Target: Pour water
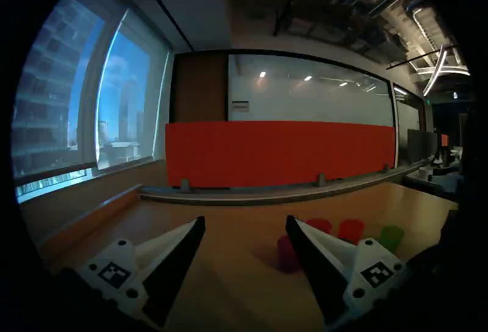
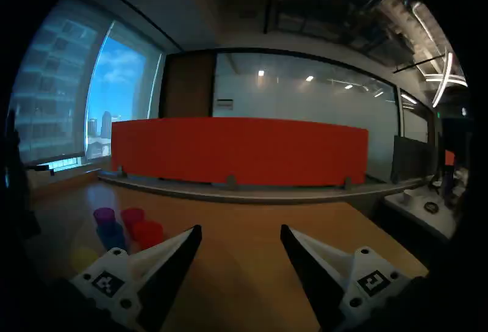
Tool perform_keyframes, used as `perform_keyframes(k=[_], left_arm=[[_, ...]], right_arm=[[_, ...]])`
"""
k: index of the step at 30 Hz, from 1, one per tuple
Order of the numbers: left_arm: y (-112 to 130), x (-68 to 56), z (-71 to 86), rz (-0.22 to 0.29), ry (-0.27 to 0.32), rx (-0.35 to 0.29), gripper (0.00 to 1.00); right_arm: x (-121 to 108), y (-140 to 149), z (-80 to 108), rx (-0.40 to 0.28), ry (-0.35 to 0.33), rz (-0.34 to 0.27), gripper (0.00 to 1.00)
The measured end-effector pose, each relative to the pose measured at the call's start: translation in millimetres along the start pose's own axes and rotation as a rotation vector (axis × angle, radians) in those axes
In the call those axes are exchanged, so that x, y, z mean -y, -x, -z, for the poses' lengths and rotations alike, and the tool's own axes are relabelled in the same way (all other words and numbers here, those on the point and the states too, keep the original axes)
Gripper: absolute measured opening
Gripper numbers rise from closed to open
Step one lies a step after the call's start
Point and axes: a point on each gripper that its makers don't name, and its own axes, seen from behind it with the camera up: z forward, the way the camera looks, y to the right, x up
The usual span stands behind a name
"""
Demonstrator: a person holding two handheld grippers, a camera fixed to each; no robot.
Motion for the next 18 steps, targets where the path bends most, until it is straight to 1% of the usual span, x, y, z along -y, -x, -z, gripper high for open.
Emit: perform_keyframes(k=[5,8,14,18], left_arm=[[-26,-4.7,-6.9,0.031,0.024,0.012,0.98],[-42,-8.0,-11.3,0.044,0.046,0.013,0.98],[-71,-13.0,-18.1,0.031,0.083,0.008,0.98],[-80,-21.3,-21.9,0.026,0.12,0.015,0.98]], right_arm=[[1,-37,-2.7,-0.022,-0.014,0.011,1.0],[-3,-55,-5.4,-0.023,-0.016,0.01,1.0],[-4,-87,-8.3,-0.032,-0.037,0.019,1.0],[0,-100,-9.0,-0.037,-0.058,0.021,1.0]])
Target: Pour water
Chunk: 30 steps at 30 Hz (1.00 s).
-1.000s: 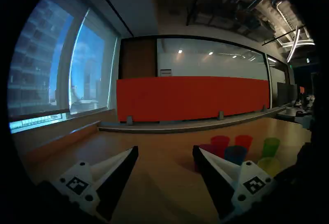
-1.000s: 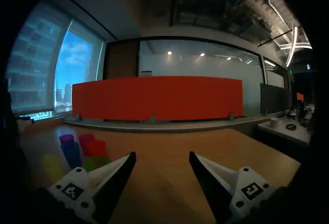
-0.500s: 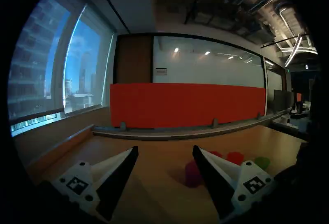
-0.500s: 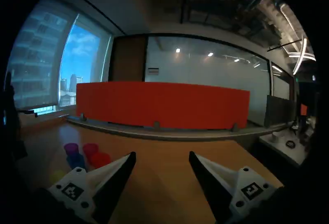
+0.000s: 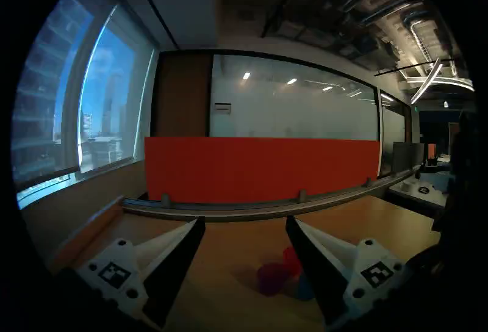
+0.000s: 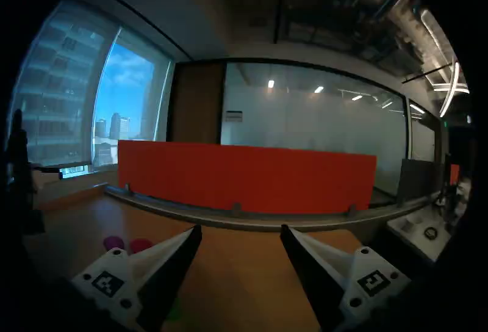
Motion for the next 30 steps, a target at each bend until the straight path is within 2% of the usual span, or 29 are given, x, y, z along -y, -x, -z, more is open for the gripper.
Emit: perform_keyframes(k=[5,10,23,30], left_arm=[[0,-7.0,-6.8,0.008,0.039,0.017,0.98],[2,-16.8,-8.1,0.006,0.095,0.025,0.98],[-1,-52.9,-2.7,-0.005,0.293,0.029,0.98],[-3,-58.5,-3.0,-0.037,0.336,0.031,0.98]], right_arm=[[6,1,-1.0,0.003,-0.025,0.002,1.0],[18,5,-0.2,0.017,-0.082,0.01,1.0],[67,-5,6.0,0.0,-0.319,0.004,1.0],[77,-7,10.1,0.004,-0.362,0.002,1.0]])
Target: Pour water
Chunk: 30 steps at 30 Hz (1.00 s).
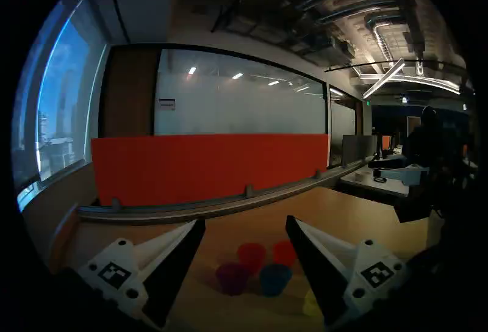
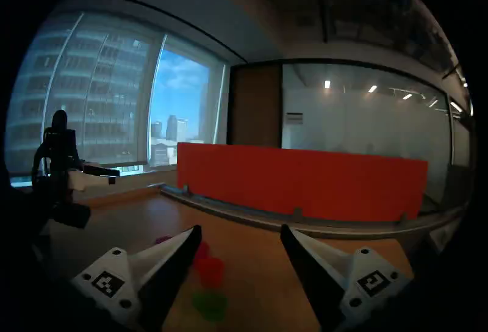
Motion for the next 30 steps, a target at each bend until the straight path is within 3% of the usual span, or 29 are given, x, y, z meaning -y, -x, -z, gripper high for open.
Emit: perform_keyframes(k=[11,23,30], left_arm=[[20,-8.6,-4.5,-0.045,0.071,0.071,0.98],[51,-21.2,-8.8,-0.049,0.148,0.151,0.98],[68,-26.4,-13.7,-0.057,0.178,0.188,0.98]], right_arm=[[13,21,0.2,0.092,-0.065,0.013,1.0],[19,53,5.0,0.194,-0.101,0.073,1.0],[23,69,7.4,0.23,-0.12,0.074,1.0]])
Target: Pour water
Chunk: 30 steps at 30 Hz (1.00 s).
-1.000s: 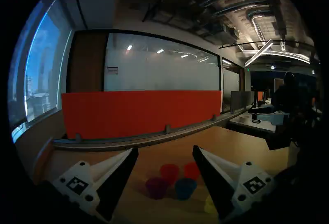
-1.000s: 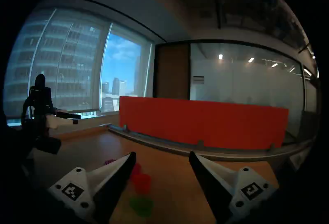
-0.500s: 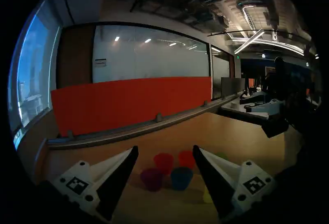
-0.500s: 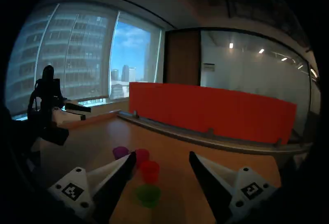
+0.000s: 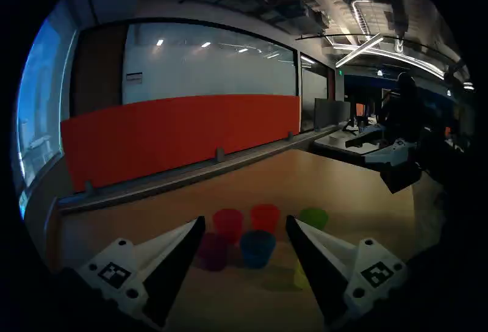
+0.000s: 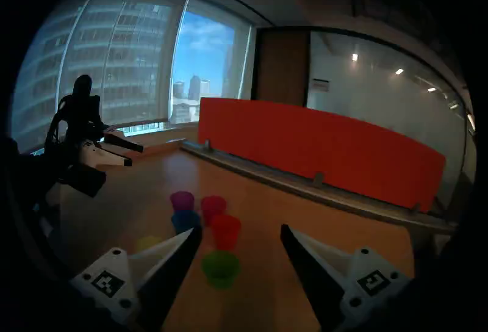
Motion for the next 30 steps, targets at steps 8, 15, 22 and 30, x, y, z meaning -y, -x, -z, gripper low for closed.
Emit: perform_keyframes(k=[8,15,22,30], left_arm=[[21,-2.7,-11.3,-0.013,0.014,0.041,0.98],[42,-3.6,-21.1,-0.007,0.031,0.078,0.98],[63,-4.1,-31.4,-0.002,0.05,0.113,0.98],[85,-7.0,-43.6,0.005,0.077,0.152,0.98]], right_arm=[[6,19,-5.8,0.039,-0.024,0.004,1.0],[9,36,-13.6,0.069,-0.035,0.0,1.0],[12,52,-23.2,0.092,-0.046,-0.01,1.0],[15,73,-34.7,0.121,-0.065,-0.035,1.0]])
